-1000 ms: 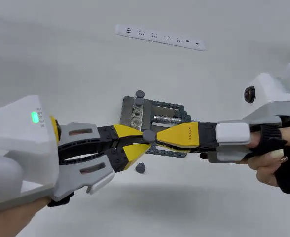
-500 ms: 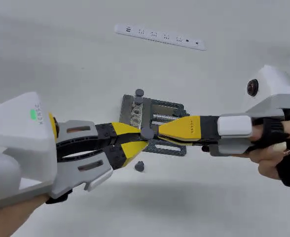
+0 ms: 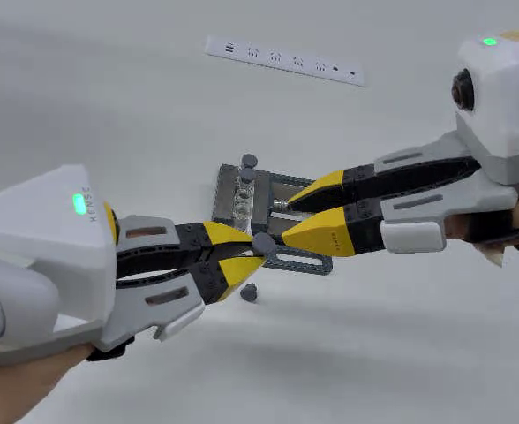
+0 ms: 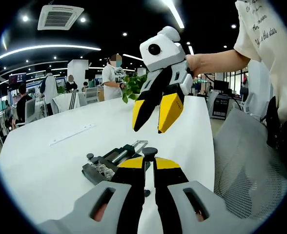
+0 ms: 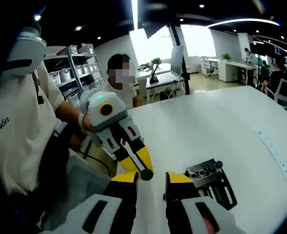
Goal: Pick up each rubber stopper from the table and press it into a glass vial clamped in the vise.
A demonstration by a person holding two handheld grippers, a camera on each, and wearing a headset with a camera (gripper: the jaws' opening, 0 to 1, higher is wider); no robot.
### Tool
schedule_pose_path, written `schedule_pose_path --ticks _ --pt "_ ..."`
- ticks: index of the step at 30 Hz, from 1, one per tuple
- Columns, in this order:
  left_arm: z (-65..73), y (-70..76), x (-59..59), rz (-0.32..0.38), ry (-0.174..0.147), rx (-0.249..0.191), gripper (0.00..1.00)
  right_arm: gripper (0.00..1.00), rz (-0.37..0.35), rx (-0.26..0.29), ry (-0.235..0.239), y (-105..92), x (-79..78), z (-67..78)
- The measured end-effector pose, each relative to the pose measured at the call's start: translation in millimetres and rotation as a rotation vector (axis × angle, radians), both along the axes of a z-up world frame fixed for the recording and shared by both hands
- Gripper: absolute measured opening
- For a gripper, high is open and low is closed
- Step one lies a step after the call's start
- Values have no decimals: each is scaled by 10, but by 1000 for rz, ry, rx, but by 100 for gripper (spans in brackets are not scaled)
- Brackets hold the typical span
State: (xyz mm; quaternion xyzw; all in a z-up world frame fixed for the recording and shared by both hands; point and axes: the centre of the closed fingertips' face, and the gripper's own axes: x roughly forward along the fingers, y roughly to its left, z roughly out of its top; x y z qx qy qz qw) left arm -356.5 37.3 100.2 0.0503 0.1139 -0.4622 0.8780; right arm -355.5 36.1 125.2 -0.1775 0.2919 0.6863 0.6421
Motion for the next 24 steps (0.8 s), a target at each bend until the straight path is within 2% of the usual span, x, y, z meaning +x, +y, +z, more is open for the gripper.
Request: schedule_pose_path --ticks 2,4,6,12,16,19,24 --pt "12 -15 -6 -1 1 2 2 17 61 -38 -70 7 -21 -26" --pt "21 -30 -13 -4 3 6 2 16 127 -72 -118 15 -72 -44" --pt "19 -41 -17 -7 10 12 2 14 180 -98 -159 16 -103 -64" --pt "4 -96 -42 -23 22 35 2 10 346 -246 -282 -51 -185 -260" --pt "-9 -113 -65 -34 24 43 2 10 363 -242 -294 -2 -200 -249" --pt "-19 -127 -80 -43 22 52 2 10 394 -265 -322 3 -183 -262" --pt "-25 -127 -86 -46 21 55 2 9 421 -290 -325 -13 -188 -277"
